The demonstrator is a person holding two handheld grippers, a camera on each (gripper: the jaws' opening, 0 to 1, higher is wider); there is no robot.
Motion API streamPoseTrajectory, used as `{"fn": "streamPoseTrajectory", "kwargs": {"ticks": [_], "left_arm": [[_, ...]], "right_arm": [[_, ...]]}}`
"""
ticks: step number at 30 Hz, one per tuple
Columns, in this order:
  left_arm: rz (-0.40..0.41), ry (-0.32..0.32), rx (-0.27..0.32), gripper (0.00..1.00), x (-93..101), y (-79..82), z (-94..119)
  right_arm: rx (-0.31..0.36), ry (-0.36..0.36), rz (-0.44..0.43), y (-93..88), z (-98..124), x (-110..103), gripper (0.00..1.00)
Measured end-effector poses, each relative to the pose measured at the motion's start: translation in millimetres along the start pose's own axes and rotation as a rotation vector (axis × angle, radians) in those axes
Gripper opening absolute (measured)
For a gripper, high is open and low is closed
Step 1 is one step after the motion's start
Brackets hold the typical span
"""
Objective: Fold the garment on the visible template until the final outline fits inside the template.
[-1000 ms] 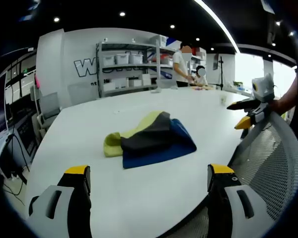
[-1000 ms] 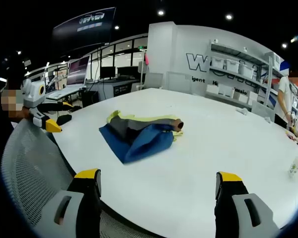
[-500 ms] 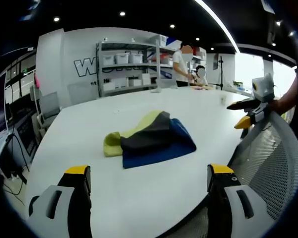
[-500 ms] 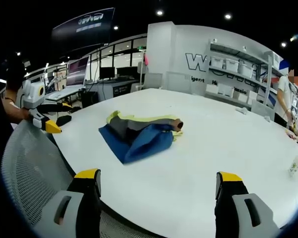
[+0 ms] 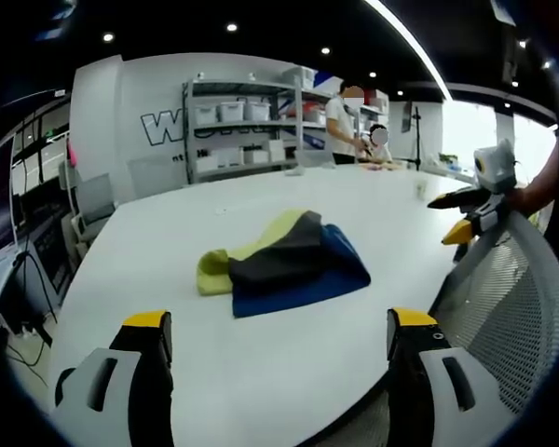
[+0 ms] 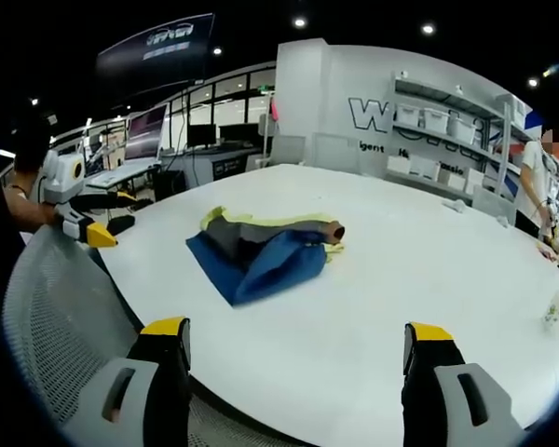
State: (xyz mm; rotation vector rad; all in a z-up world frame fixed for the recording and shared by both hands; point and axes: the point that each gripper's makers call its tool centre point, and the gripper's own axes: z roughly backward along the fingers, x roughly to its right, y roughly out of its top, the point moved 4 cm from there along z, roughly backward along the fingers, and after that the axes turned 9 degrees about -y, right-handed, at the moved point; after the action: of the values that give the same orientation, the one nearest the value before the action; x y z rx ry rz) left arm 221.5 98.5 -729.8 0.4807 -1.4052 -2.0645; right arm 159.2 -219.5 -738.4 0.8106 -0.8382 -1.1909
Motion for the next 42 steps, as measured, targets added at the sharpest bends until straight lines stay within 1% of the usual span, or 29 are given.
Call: {"fn": "streamPoseTrajectory", "kwargs": {"ticks": [28,31,34,37,39,42], "left_arm": [[-0.007,-0.018,-0.029,0.92,3.6,-2.7,-2.4],[-0.023,-0.027,-0.032,0.89,6.0,-2.0,-3.1],[-0.028,-0.024,-0.032,0.90,5.4,-1.3,-2.9],[-0.035,-0.018,-0.030,0.89,4.8,-0.3,-2.5],[-0.049,-0.016,-0.047,0.88,5.4,-0.3,-3.1],[-0.070,-0.019,-0.072,0.82,6.3,0.0,-3.3]], "right_arm": [[0.015,-0.025,-0.019,1.5,0.4,5.2,0.95],[0.011,-0.024,-0.022,0.8,0.2,5.5,0.95],[0.012,-0.020,-0.021,1.1,0.2,5.4,0.95],[0.020,-0.032,-0.025,1.8,0.8,6.8,0.95],[0.016,-0.037,-0.033,1.1,1.0,7.5,0.95],[0.016,-0.038,-0.033,1.2,1.0,7.7,0.95]]}}
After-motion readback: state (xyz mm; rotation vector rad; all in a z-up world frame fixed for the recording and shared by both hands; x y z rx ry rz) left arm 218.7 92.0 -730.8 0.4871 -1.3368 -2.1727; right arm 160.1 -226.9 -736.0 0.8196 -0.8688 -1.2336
